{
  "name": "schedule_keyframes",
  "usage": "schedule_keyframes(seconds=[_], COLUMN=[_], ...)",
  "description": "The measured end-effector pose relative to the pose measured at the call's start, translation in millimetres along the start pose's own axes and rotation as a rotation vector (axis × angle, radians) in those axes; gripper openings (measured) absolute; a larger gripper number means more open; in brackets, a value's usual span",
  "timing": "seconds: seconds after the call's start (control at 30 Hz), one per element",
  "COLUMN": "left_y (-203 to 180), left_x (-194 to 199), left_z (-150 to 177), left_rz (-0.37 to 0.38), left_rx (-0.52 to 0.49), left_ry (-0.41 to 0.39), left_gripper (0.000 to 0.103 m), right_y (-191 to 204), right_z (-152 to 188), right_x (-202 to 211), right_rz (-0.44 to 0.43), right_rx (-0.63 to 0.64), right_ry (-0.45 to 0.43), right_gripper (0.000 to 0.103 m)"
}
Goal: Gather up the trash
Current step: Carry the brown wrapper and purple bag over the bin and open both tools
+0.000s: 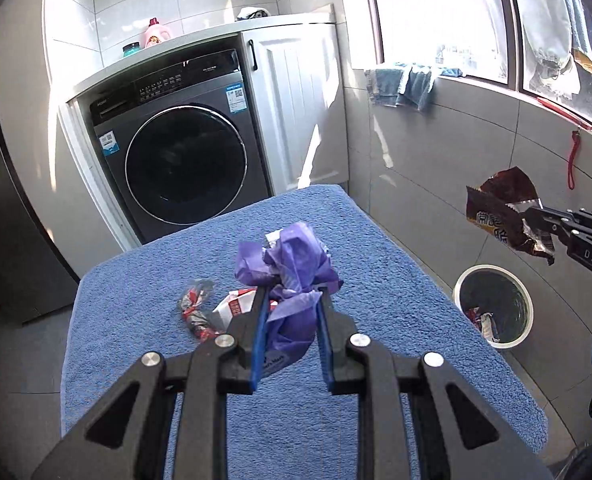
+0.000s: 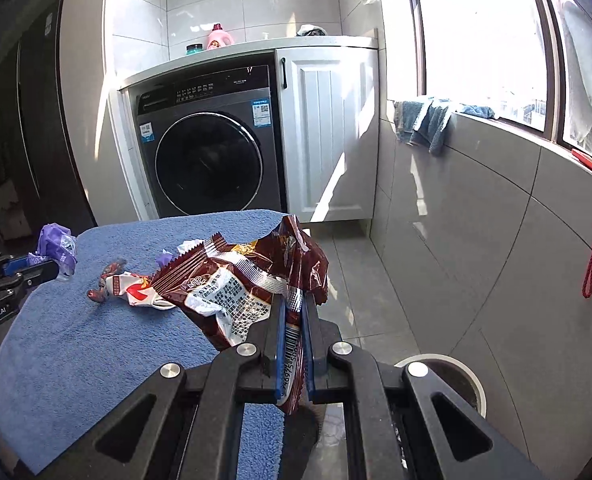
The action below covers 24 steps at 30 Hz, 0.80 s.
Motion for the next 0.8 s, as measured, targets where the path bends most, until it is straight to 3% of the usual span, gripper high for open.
schedule_keyframes(seconds=[0.23,0.37,0.53,0.8], left_y=[-134.0,-207.6,-278.3,-340.3], left_x=[-51.0,-87.7,-152.7,-223.9], left_z=[-29.3,-36.9,-39.1,-47.8], left_rz=[0.180,0.295,0.405,0.527], left_rx=[-0.189,-0.248,-0.259,-0.210], left_ry=[0.091,0.190,0.356,0.476], left_gripper=[0.021,0.021,0.021,0.025], right_y=[-96.4,-139.0,-176.4,-224.9], right_z=[45.7,75.8,106.9,141.6], right_x=[-7.6,-28.6,-73.4,-132.0], right_rz=[0.118,0.152,0.184,0.205], right_rx=[-0.133,-0.206,-0.262,-0.370], right_ry=[0.075,0.142,0.246,0.351], right_gripper=[0.008,0.008,0.008,0.010])
Point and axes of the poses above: each gripper's, at about its wrist camera, not at the fingertips, and x roughly against the way its jaws point, y to its left, z to its underside, the point moved 7 cm from there along -x, roughly the way its jaws point, and after that the axes turned 9 degrees about y, right-handed, at the moved point
